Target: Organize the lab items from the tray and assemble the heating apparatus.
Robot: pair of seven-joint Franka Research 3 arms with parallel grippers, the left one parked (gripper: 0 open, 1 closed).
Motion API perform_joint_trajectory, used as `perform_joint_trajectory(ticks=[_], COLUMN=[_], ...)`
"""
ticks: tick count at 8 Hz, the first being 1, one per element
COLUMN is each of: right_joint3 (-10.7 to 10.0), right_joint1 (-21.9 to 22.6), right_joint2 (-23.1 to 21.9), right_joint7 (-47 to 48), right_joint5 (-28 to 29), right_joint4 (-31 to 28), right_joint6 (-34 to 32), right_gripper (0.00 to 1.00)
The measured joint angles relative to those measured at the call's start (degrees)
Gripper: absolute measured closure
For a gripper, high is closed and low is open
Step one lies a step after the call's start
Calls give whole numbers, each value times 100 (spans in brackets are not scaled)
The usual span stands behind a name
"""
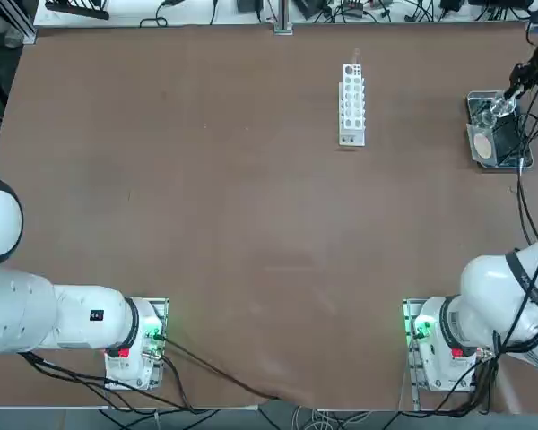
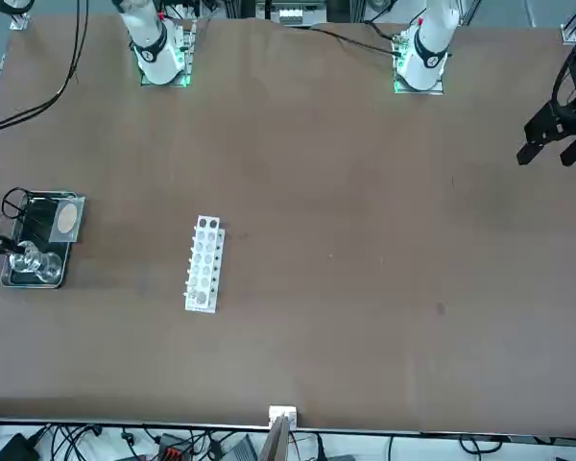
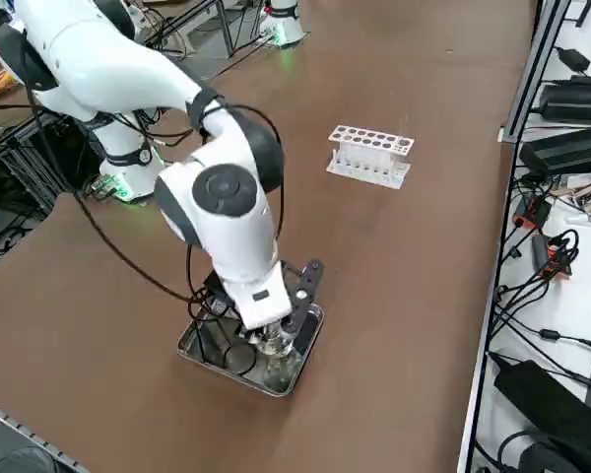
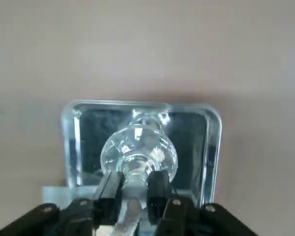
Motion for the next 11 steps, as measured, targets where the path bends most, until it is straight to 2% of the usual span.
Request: perform_joint_trajectory(ticks=[1,3,5,8,11], right_joint3=[153,532,859,1137,1318], right_joint1=[15,68,128,379,468], right_joint2=[-205,-711,-1235,-2223,-2912], right_joint7=[35,373,870,1846,2114], right_joint5=[9,51,192,310,608], right_joint4=[38,30,-356,-1726,-3228], right_joint6=[-100,-770,-1076,-889,-91], right_gripper=[70,70,70,70,70])
